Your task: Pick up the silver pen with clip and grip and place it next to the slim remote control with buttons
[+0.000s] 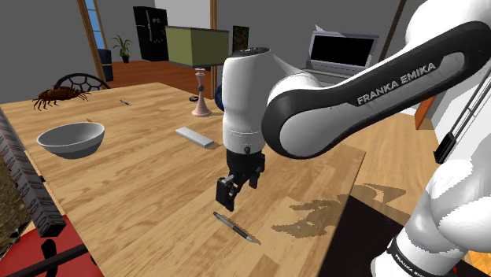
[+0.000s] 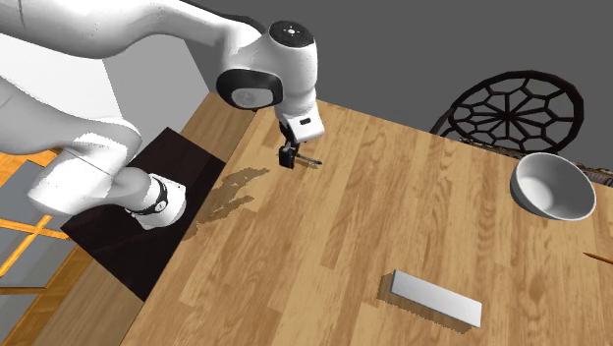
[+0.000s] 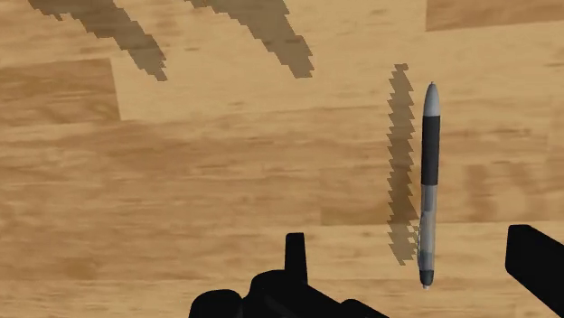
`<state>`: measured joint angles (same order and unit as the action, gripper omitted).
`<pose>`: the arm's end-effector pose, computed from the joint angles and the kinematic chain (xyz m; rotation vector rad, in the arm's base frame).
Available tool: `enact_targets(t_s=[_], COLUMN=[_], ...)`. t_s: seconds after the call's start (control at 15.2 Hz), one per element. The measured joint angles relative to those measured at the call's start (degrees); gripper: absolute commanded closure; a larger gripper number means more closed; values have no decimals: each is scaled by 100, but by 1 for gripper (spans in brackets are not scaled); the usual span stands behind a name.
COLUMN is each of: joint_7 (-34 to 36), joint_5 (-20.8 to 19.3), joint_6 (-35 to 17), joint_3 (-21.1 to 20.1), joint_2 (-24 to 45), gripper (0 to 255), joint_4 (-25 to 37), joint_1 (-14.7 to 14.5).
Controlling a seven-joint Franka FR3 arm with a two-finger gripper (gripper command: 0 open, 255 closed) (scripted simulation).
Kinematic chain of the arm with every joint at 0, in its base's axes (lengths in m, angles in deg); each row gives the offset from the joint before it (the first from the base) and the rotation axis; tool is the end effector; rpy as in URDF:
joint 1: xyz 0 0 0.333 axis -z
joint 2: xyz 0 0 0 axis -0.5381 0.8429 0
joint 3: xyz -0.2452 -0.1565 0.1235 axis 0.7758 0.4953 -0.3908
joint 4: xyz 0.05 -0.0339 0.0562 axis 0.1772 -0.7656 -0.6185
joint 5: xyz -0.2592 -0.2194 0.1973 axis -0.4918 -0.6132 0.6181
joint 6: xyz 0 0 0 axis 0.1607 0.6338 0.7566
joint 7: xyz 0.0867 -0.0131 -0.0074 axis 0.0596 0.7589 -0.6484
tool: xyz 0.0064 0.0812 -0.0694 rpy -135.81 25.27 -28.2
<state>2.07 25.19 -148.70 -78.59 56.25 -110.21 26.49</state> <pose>0.3539 0.3318 0.4047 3.0597 0.2819 0.0365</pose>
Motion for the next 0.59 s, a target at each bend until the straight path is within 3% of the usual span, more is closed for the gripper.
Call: enact_targets(t_s=[0.26, 0.59], joint_7=[624, 881], joint_5=[-480, -773], joint_6=[-255, -603], joint_3=[-328, -370], joint_2=[747, 1105], gripper=[0, 0], joint_4=[229, 137], joint_1=[-49, -57])
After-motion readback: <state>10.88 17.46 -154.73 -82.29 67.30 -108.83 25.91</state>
